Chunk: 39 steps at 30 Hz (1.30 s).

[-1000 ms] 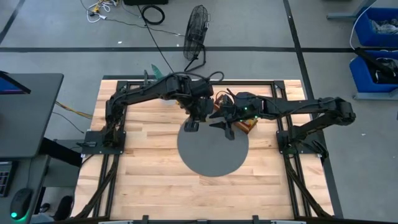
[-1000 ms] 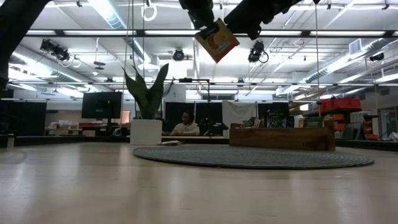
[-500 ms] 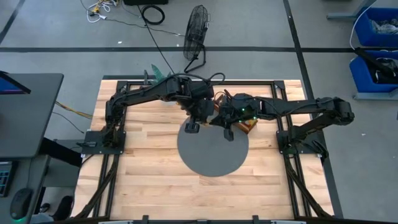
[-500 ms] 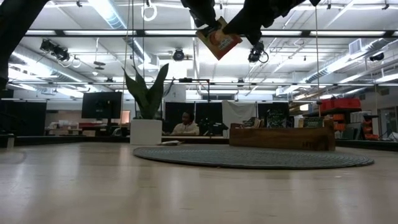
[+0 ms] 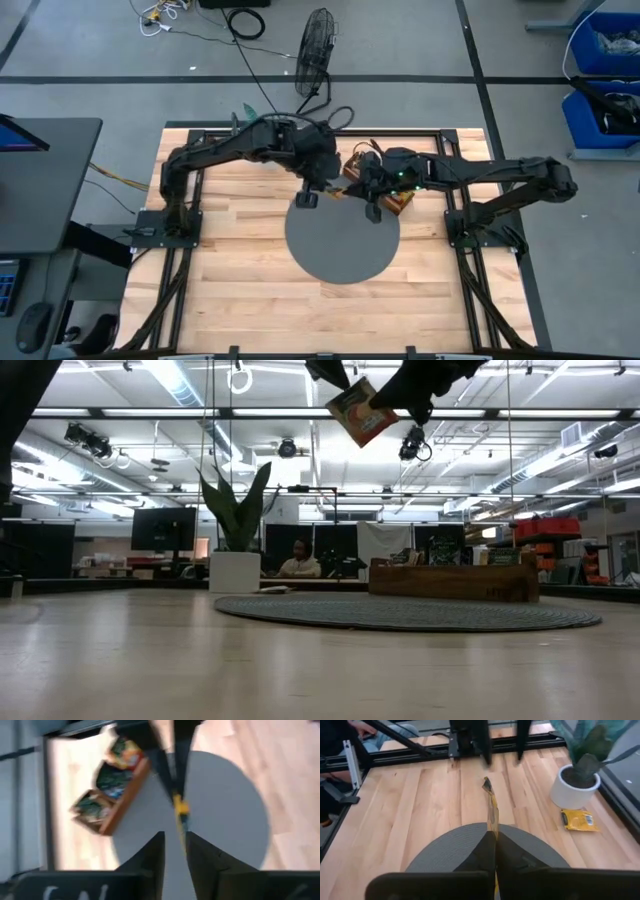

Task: Pick & Place Tea
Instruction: Put the yellow tea bag into the right section of the wooden organizer

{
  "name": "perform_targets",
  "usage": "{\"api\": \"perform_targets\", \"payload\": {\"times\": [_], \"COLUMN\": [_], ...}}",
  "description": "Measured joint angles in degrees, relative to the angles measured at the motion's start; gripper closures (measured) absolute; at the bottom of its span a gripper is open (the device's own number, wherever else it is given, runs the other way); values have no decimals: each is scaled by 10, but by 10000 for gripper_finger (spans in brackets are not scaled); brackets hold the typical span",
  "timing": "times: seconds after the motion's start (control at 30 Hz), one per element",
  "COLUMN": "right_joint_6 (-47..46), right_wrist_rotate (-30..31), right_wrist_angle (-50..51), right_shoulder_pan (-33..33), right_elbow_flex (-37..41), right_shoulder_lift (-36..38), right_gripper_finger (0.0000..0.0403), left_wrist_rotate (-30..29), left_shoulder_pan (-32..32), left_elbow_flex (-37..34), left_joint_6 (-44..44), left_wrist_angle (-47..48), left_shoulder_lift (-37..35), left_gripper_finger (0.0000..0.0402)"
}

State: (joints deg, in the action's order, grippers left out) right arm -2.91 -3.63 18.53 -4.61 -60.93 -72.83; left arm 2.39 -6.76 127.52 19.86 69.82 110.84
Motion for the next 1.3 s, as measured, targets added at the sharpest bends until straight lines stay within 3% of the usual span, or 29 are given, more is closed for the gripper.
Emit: {"api": "perform_targets", "payload": {"times": [0.17, 0.27, 0.5, 0.8, 1.03, 1.3], "right_joint_6": [-14, -23, -23, -22, -22, -20], "right_wrist_rotate": [23, 42, 62, 62, 62, 57], "right_wrist_angle": [15, -5, -131, -267, -283, -308], "right_shoulder_pan": [0, 0, -1, -1, 0, 0], "right_elbow_flex": [0, 0, 0, 0, 0, 0], "right_shoulder_lift": [38, 70, 128, 148, 148, 148], "right_gripper_finger": [402, 402, 403, 403, 403, 403], "left_wrist_rotate": [-55, -58, -53, -51, -37, -24], "left_shoulder_pan": [-3, -6, -3, -1, -1, -1], "left_elbow_flex": [0, 1, 1, 0, 0, -5], "left_joint_6": [-15, -45, -96, -119, -148, -177], "left_wrist_angle": [-4, -26, -121, -232, -296, -305], "left_shoulder_lift": [-43, -71, -113, -115, -114, -103], "left_gripper_finger": [287, 275, 243, 209, 202, 202]}}
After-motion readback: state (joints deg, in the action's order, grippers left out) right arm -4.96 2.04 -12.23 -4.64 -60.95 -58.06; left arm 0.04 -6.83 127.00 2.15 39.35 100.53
